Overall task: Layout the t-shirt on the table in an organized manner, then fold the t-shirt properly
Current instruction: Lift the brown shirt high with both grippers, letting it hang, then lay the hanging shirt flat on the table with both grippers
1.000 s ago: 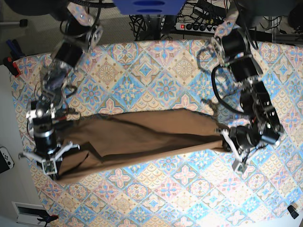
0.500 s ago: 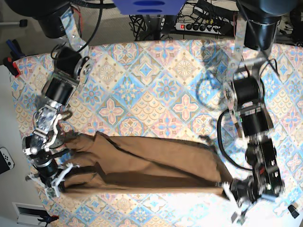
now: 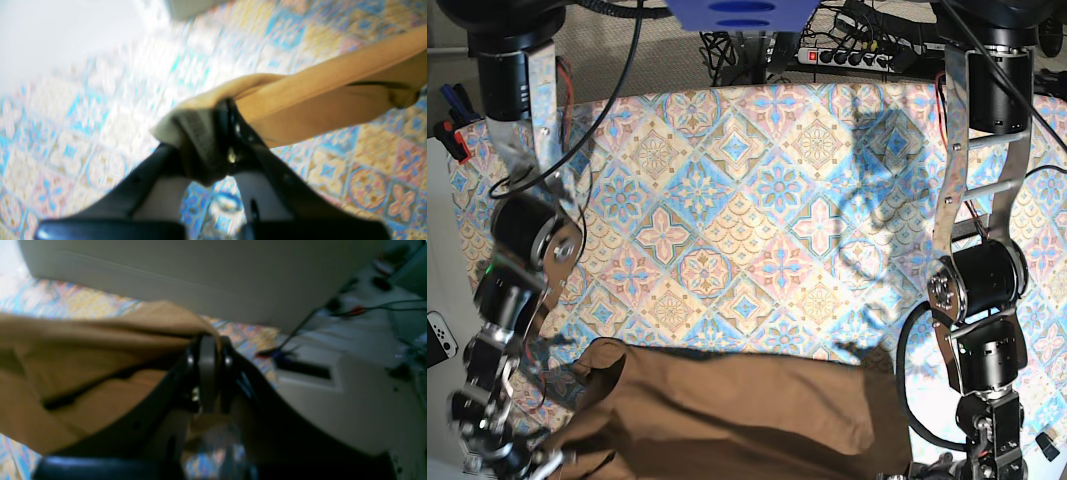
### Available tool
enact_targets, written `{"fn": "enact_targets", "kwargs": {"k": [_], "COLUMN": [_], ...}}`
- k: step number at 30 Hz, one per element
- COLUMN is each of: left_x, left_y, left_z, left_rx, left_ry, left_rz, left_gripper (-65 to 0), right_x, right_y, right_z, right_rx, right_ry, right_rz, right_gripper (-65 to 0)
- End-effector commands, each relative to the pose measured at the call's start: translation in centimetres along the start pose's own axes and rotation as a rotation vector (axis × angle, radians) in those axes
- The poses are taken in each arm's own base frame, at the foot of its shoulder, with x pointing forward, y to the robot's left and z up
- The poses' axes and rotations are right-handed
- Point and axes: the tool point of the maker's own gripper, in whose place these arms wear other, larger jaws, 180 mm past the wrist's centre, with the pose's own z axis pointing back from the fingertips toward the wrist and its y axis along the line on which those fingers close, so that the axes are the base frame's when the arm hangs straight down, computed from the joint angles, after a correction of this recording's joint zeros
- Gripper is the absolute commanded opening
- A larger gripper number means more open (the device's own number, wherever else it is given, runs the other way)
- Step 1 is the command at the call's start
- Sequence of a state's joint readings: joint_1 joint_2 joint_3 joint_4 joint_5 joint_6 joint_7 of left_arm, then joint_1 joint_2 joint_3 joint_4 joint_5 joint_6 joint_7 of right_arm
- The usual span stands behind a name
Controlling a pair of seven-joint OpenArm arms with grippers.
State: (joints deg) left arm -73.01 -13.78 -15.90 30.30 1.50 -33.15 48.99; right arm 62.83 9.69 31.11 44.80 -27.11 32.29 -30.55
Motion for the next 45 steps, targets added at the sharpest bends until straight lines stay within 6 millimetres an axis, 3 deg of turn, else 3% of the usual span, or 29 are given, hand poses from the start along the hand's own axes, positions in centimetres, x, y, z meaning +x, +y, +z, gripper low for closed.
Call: {"fn": "enact_targets", "kwargs": {"k": [1,8,10,12,13,16,18,19,20,22,24,27,34,37,42,45], "left_x": [2.0,0.9,0.9,0.4,0.0,-1.3,-0.9,0.1,-0.6,-3.8,-7.1,-11.9,-24.4,-27.7,-32.2,-34.5], "left_y": [1.5,1.6,1.7,3.1,3.2,2.7,3.1,3.5,4.0,4.4,4.1,1.8,-2.8,-4.2,-6.2,-7.1], "left_z": [1.7,1.7,1.8,2.4,2.5,2.7,3.8,4.8,5.3,5.7,6.6,6.7,7.1,7.7,9.7,10.7], "left_rx": [0.034,0.036,0.035,0.058,0.055,0.016,0.041,0.071,0.11,0.183,0.25,0.282,0.234,0.2,0.161,0.144], "left_ry": [-0.045,0.017,0.015,0.026,0.046,0.116,0.132,0.112,0.119,0.161,0.192,0.245,0.392,0.427,0.468,0.507], "left_rz": [0.002,-0.008,-0.007,0.001,-0.005,-0.071,-0.109,-0.126,-0.145,-0.184,-0.227,-0.3,-0.372,-0.376,-0.377,-0.38], "left_gripper": [-65.0,-65.0,-65.0,-65.0,-65.0,-65.0,-65.0,-65.0,-65.0,-65.0,-65.0,-65.0,-65.0,-65.0,-65.0,-65.0], "right_x": [6.9,8.3,9.4,11.2,10.7,5.0,1.8,0.9,0.2,-0.5,-4.1,-9.0,-20.7,-23.2,-27.8,-30.4], "right_y": [-1.0,-2.0,-2.9,-4.2,-4.3,-3.3,-3.1,-3.1,-3.1,-3.4,-3.2,-2.2,2.2,3.3,2.1,2.6], "right_z": [1.0,1.7,2.8,4.6,5.1,5.3,5.9,6.3,6.8,7.9,8.7,9.5,11.8,13.0,16.6,18.4], "right_rx": [-0.014,-0.04,-0.075,-0.13,-0.142,-0.138,-0.158,-0.168,-0.179,-0.203,-0.199,-0.166,-0.056,-0.031,-0.086,-0.103], "right_ry": [-0.174,-0.196,-0.209,-0.248,-0.243,-0.133,-0.073,-0.055,-0.043,-0.049,-0.02,0.031,0.203,0.228,0.294,0.314], "right_rz": [-0.007,-0.004,0.016,0.045,0.058,0.106,0.126,0.136,0.146,0.153,0.102,0.039,-0.047,-0.096,-0.166,-0.205], "right_gripper": [-65.0,-65.0,-65.0,-65.0,-65.0,-65.0,-65.0,-65.0,-65.0,-65.0,-65.0,-65.0,-65.0,-65.0,-65.0,-65.0]}}
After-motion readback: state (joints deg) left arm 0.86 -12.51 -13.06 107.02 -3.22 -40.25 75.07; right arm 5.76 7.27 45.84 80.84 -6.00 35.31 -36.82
